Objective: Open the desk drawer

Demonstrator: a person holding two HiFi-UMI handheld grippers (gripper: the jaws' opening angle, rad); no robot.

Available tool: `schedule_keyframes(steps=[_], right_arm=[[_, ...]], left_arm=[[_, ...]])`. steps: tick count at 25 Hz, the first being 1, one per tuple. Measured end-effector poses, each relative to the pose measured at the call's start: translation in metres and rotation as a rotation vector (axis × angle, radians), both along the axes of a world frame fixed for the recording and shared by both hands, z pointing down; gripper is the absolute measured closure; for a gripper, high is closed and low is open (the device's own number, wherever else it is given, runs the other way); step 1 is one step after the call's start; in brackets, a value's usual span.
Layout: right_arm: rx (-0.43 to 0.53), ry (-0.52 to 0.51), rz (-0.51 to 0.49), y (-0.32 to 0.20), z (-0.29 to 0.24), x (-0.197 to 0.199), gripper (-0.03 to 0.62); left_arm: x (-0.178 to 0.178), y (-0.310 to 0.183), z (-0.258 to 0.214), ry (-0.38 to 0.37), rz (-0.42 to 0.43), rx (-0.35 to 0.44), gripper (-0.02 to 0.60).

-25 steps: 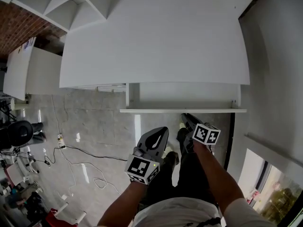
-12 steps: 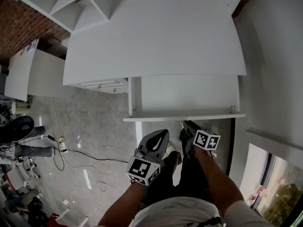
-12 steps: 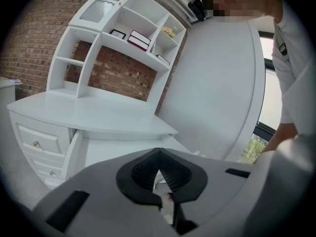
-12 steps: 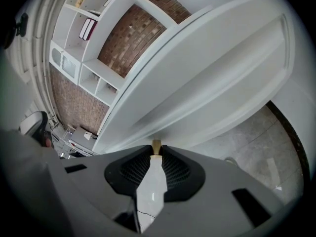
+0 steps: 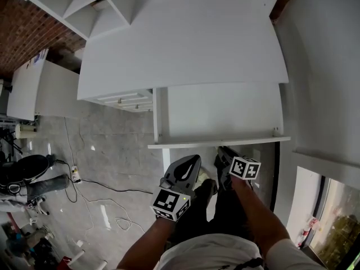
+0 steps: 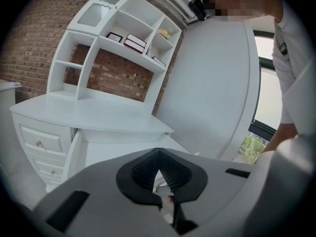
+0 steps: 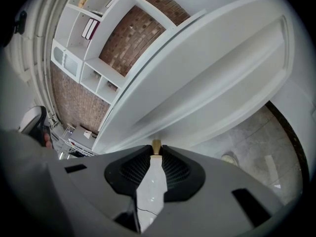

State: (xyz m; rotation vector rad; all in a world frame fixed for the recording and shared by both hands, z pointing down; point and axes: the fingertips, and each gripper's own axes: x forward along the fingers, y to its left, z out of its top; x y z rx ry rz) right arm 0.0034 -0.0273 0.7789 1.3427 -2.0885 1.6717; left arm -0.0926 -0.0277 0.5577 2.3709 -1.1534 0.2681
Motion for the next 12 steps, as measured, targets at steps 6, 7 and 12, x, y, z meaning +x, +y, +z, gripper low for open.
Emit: schedule_keyframes(steps=[6, 7, 12], right_arm=[[-0.004, -0.002, 0.004, 0.013, 0.001, 0.002, 0.517], [-0.004, -0.001, 0.005, 0.013, 0.001, 0.002, 0.517], [-0.018, -0.022, 0.016, 0.017, -0.001, 0.003, 0.517]], left_arm=[[0.003, 0.013, -0.003, 0.001, 0.004, 0.011, 0.569], [0.003, 0.014, -0.004, 0.001, 0.004, 0.011, 0.569], [0.003, 0.022, -0.008, 0.000, 0.004, 0.011, 0.569]])
